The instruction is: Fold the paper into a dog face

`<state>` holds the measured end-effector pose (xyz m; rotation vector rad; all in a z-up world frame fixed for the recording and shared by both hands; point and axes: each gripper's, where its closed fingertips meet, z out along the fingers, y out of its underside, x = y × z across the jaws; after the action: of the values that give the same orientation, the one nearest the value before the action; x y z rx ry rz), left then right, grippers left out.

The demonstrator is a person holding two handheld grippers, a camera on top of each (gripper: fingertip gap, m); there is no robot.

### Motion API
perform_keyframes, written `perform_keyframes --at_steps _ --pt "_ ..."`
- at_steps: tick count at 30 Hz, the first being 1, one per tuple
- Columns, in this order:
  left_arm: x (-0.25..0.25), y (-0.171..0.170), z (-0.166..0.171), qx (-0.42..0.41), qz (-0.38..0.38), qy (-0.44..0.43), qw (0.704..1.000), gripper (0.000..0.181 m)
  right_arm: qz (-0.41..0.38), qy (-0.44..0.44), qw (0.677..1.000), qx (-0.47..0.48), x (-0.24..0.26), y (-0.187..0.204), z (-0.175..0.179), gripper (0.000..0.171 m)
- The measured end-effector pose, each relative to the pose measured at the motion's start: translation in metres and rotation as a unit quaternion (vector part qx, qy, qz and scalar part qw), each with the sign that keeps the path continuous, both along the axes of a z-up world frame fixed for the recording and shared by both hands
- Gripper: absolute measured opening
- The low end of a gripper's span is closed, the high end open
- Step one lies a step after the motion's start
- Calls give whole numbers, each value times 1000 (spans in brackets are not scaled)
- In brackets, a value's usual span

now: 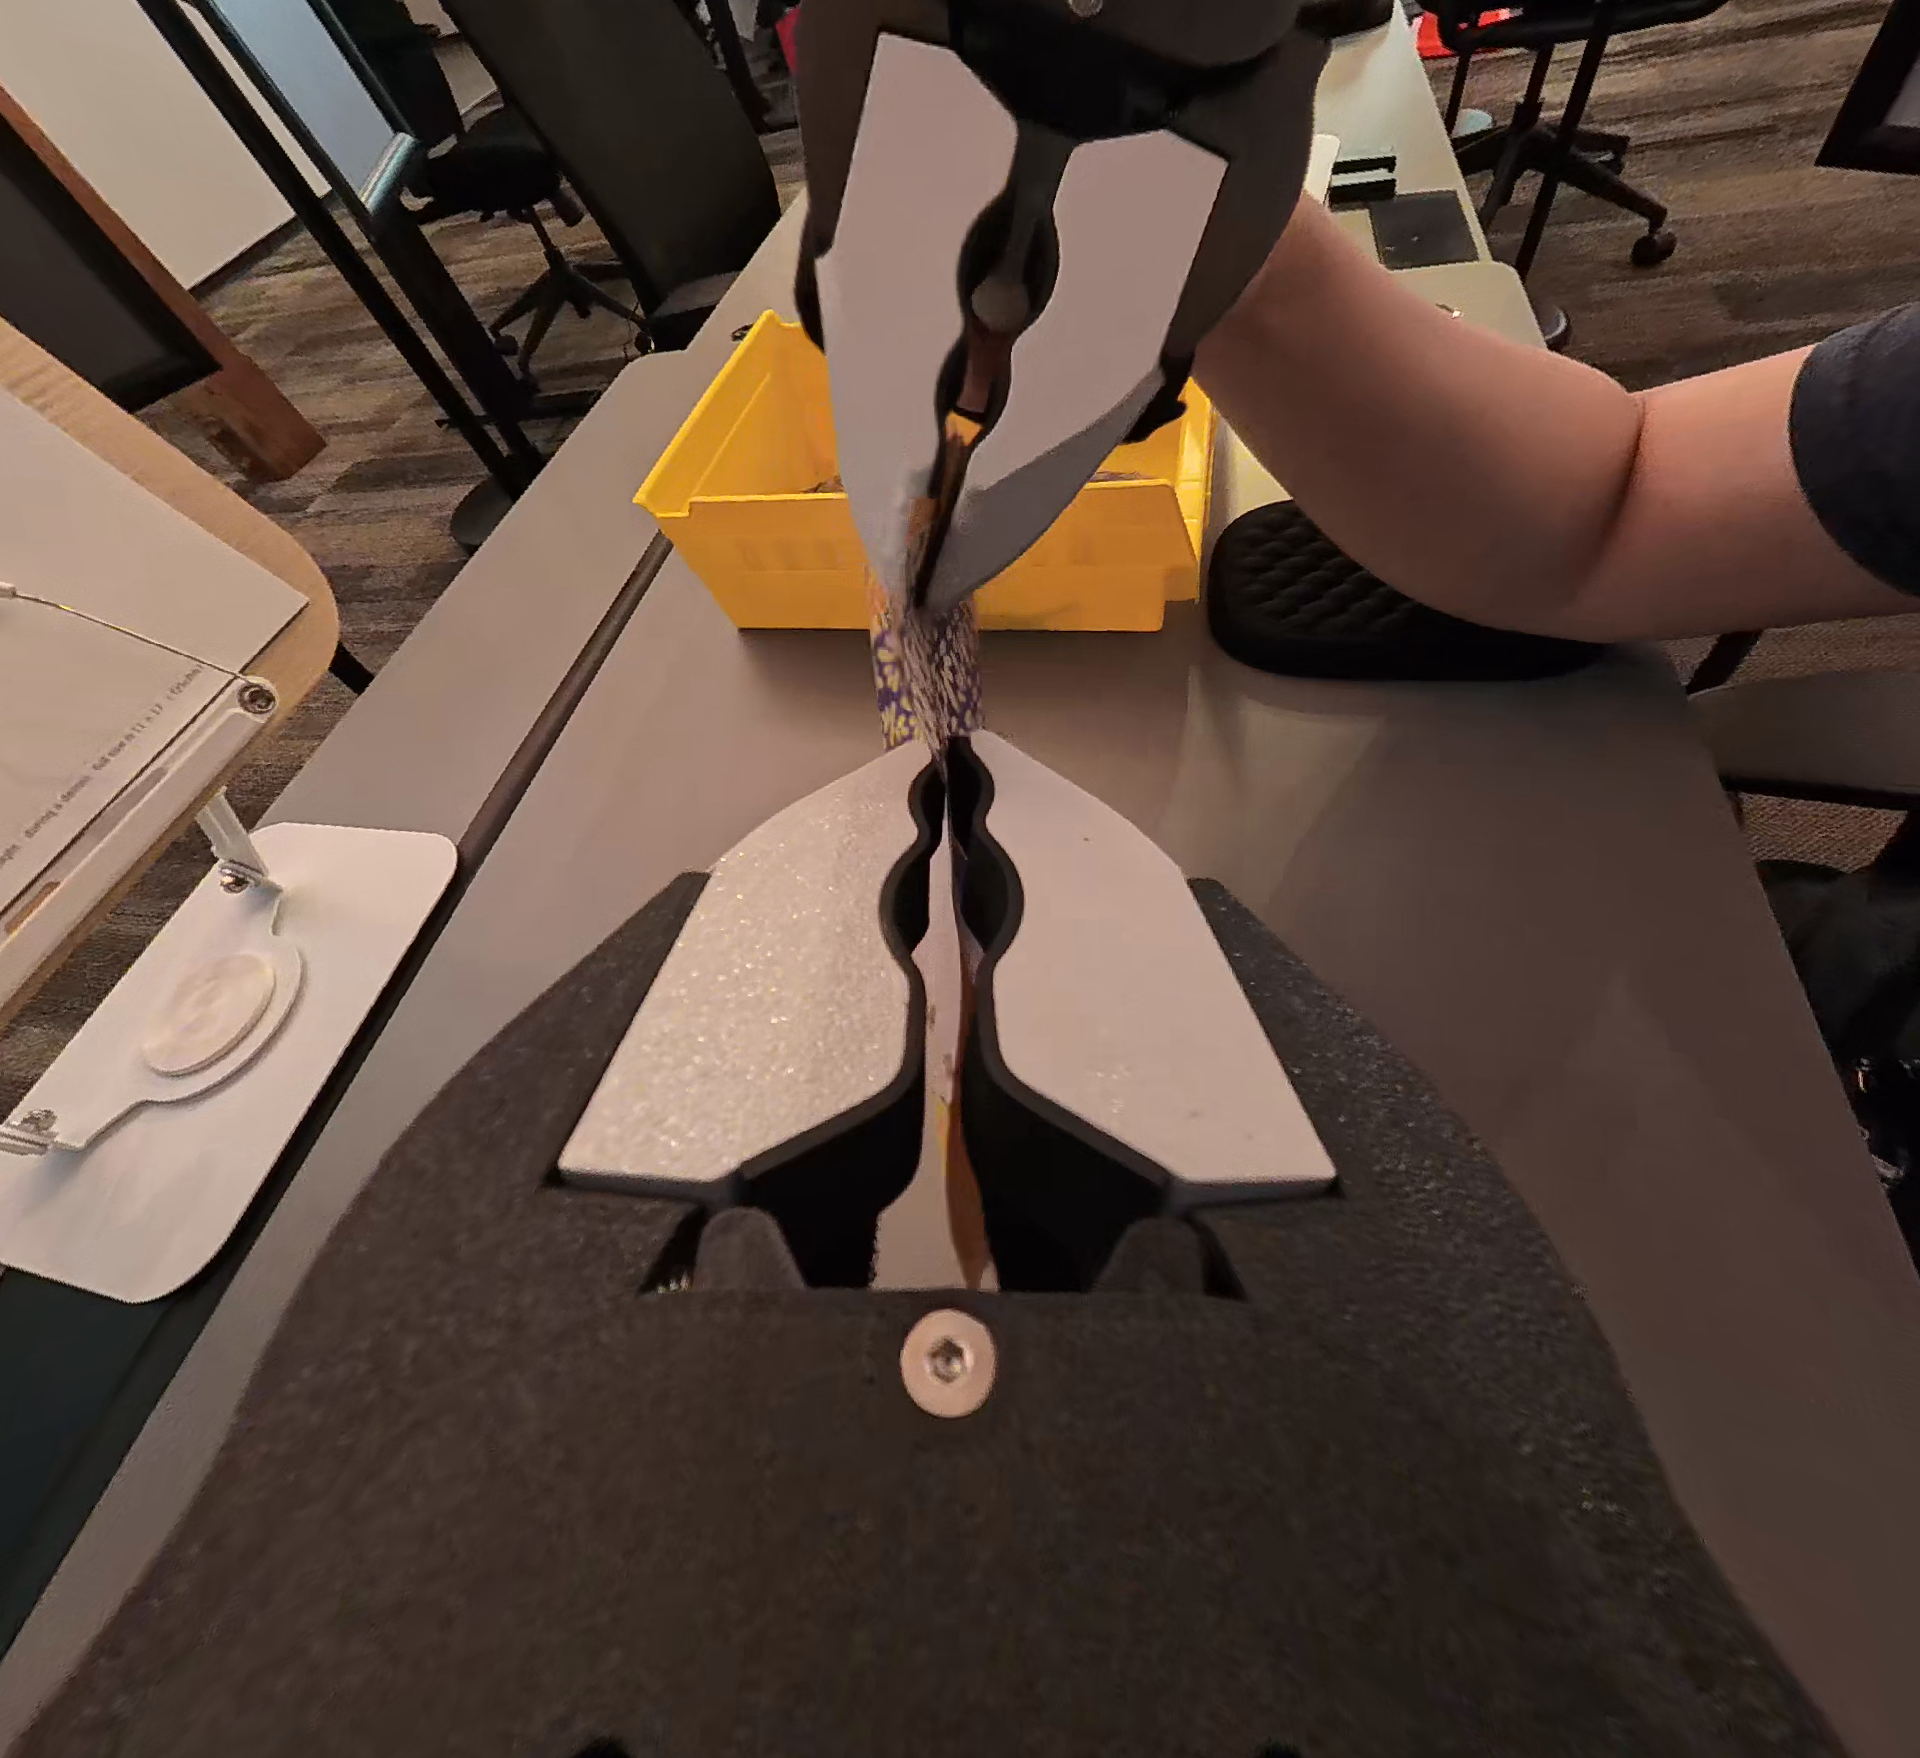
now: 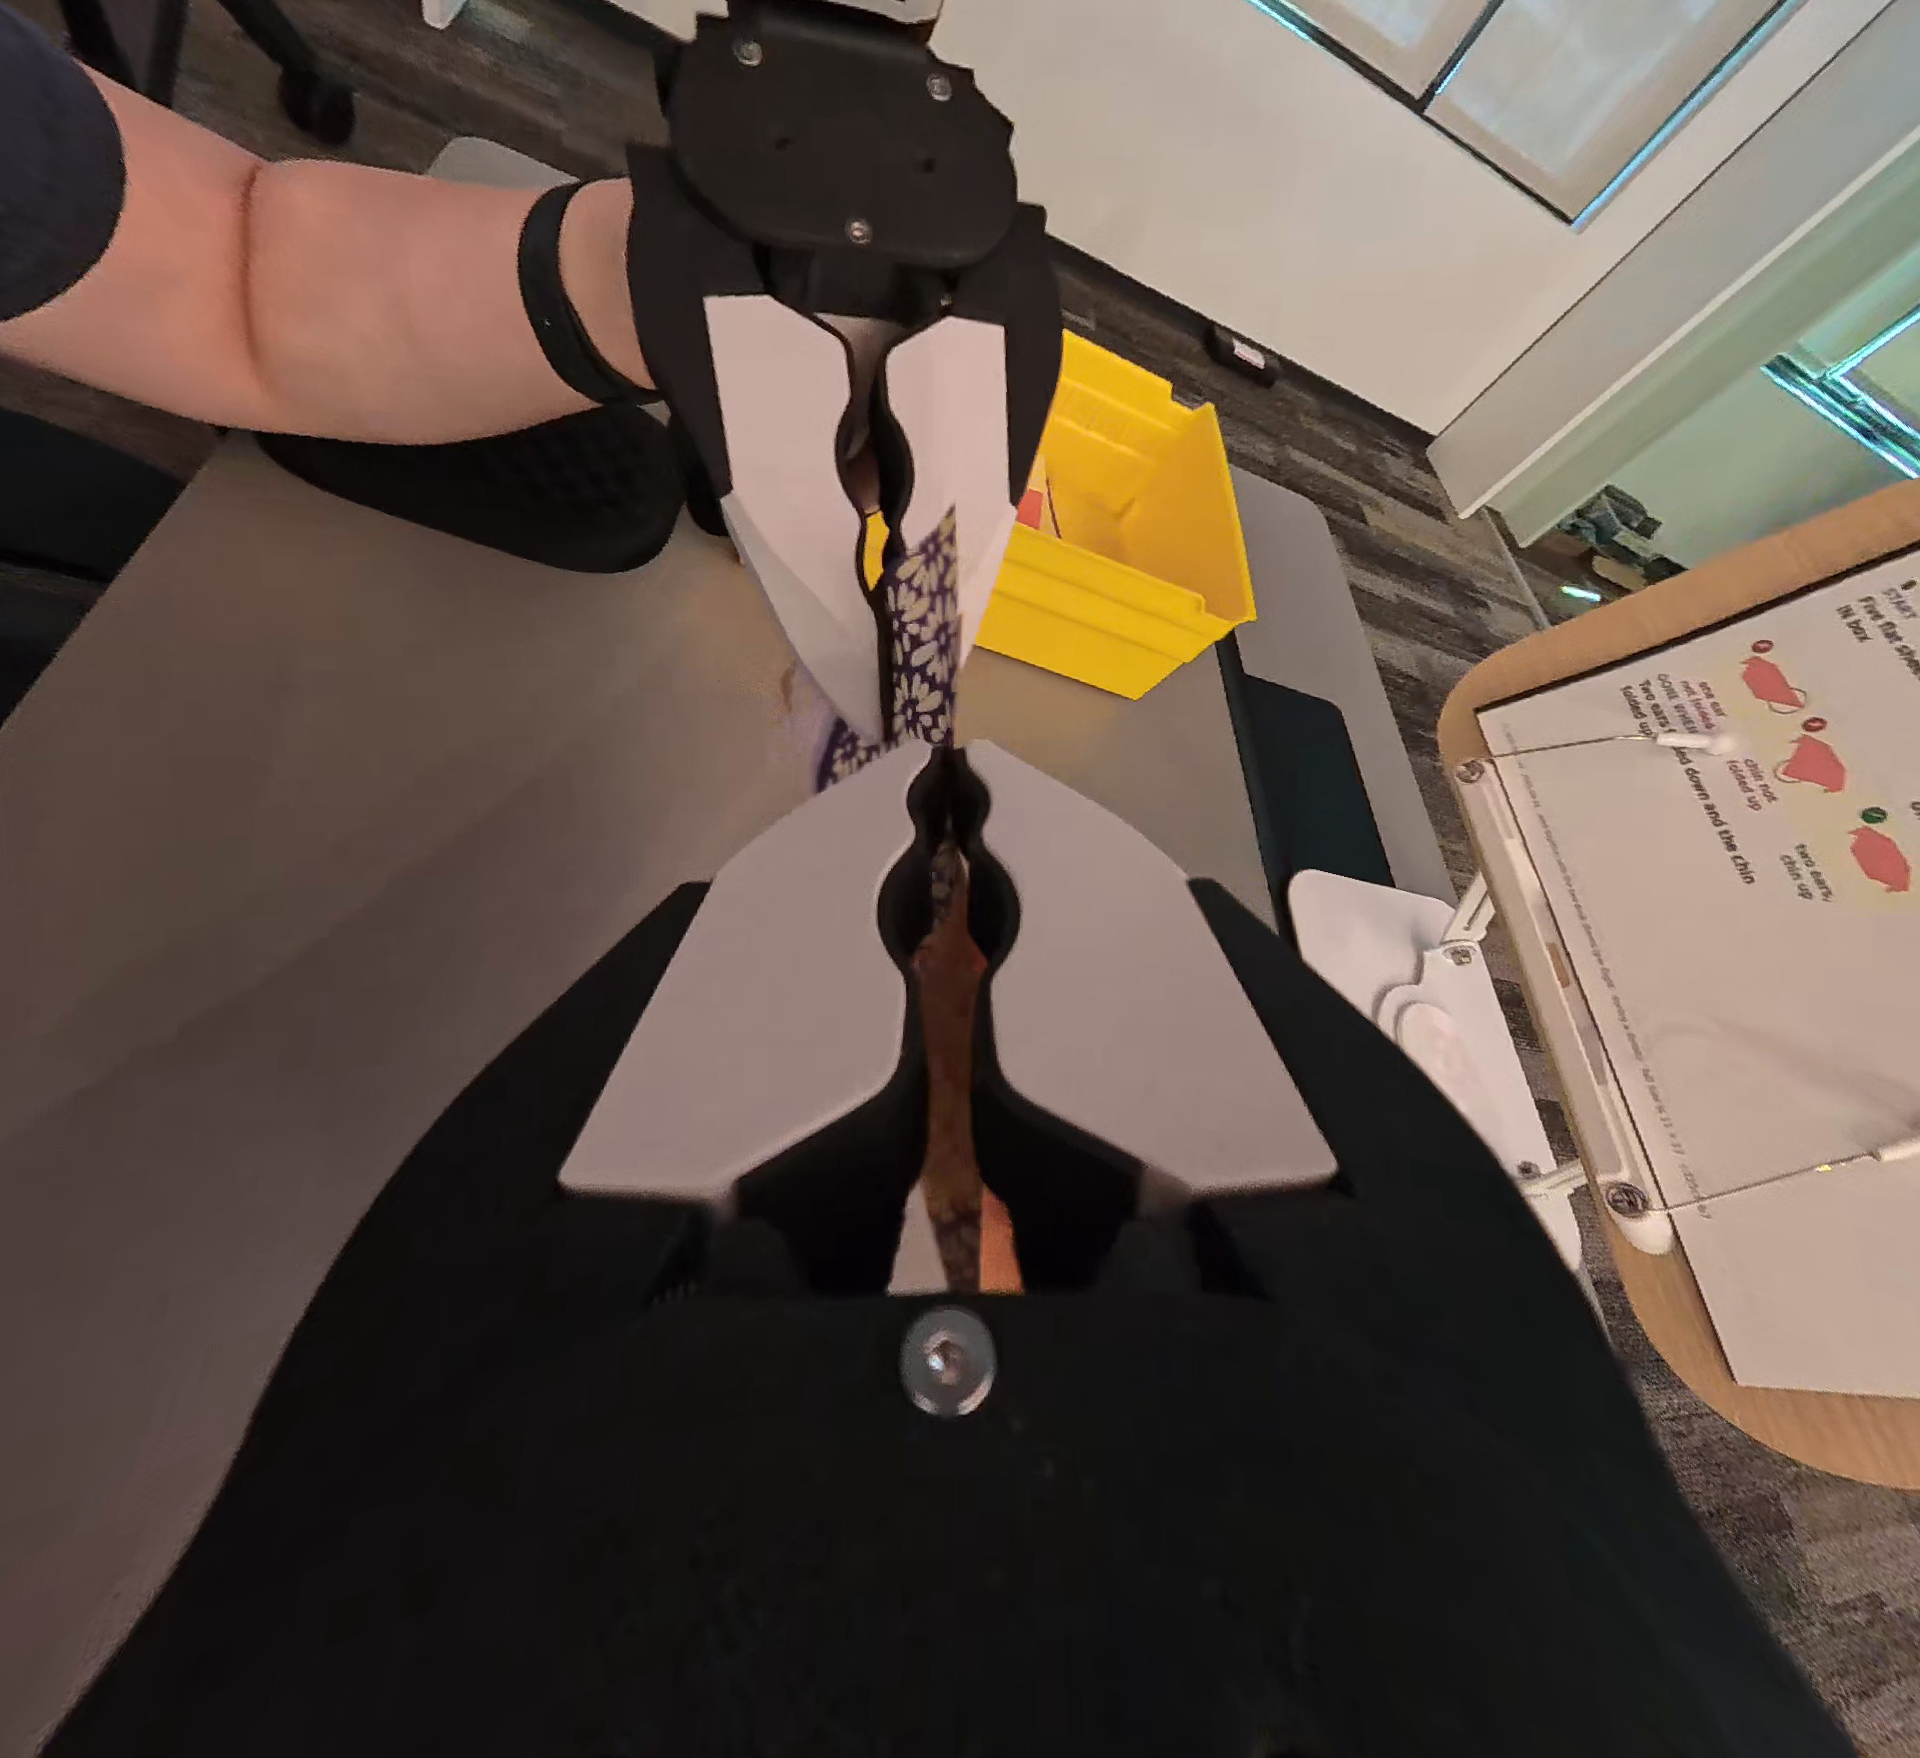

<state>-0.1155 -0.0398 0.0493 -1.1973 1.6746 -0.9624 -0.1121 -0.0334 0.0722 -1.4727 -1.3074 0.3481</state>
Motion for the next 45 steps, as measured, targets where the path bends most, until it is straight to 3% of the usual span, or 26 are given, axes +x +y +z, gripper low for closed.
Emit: perform_keyframes --at_steps 10,15,19,20,26,29,31,38,45 --pt "-5 -2 -8 4 -17 23 1000 27 48 43 997 -45 -4 -12 2 1" --pt "-13 -5 5 1 -29 3 1000 27 73 44 995 -50 -3 -16 -1 1" --pt "-14 -11 -1 -4 -52 15 999 14 97 38 994 -41 -9 -21 -3 2" --pt "-14 -13 -3 -3 -58 17 998 1 97 36 994 -39 -10 -21 -4 2" --pt "-12 -7 5 4 -38 -7 999 0 70 54 996 -32 -8 -15 4 2" --pt "-14 -7 11 5 -36 -19 999 0 31 61 997 -19 -9 -9 12 22" --pt "-15 -7 12 6 -35 -19 999 0 8 53 999 0 -8 -7 16 25" --pt "-14 -9 7 17 -35 -5 999 0 30 98 995 -4 -10 -20 34 11" --pt "-13 -10 5 15 -39 -1 999 0 39 81 996 -27 -9 -20 24 10"
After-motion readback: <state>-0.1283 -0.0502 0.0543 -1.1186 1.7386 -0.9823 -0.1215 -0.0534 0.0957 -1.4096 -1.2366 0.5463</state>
